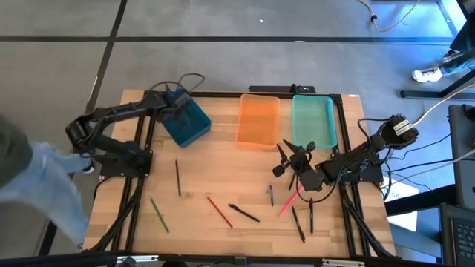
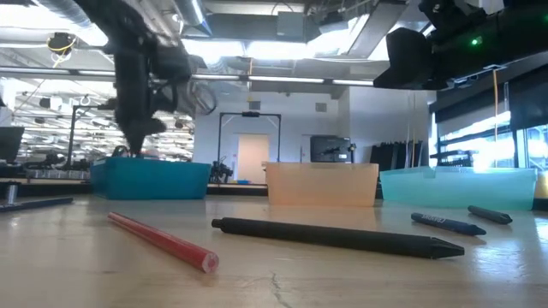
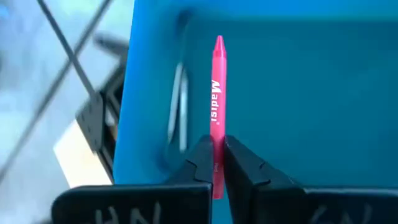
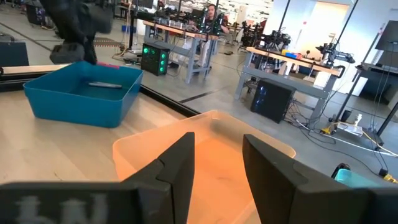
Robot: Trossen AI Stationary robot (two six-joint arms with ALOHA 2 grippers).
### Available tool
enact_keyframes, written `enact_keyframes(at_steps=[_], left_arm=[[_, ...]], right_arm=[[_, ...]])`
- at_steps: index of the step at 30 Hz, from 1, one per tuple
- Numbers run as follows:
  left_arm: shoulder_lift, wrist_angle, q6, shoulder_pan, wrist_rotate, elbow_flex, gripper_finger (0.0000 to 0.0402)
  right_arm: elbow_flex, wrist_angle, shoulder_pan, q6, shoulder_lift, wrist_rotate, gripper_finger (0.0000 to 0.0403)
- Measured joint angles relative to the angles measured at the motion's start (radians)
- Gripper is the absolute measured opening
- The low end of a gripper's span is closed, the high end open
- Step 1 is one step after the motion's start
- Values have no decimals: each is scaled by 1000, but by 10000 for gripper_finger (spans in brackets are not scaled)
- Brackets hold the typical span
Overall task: Sort crayons/erasers/pens/pencils in bins
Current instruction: Put the red crayon into the blue bin, then put the blue crayon into the blue bin
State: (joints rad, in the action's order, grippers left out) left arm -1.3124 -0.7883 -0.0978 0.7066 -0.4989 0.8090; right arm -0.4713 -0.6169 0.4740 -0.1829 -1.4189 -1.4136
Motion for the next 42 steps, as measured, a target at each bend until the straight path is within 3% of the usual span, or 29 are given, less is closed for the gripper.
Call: enact_keyframes(at_steps=[5,13,22,29,36,42], left_arm=[[-39,20,2,102,76,-17,15],[-132,76,21,169,126,-18,26],[-247,124,22,177,94,-18,62],[-265,135,22,176,53,-14,102],[-215,-122,-35,104,57,138,108],[-98,-94,-132,-88,93,257,108]], right_arm=[[0,1,-7,0,0,1,139],[0,3,-9,0,0,20,139],[0,5,-9,0,0,26,139],[0,8,-9,0,0,27,139],[0,10,-16,0,0,27,139],[0,45,-34,-57,0,28,139]])
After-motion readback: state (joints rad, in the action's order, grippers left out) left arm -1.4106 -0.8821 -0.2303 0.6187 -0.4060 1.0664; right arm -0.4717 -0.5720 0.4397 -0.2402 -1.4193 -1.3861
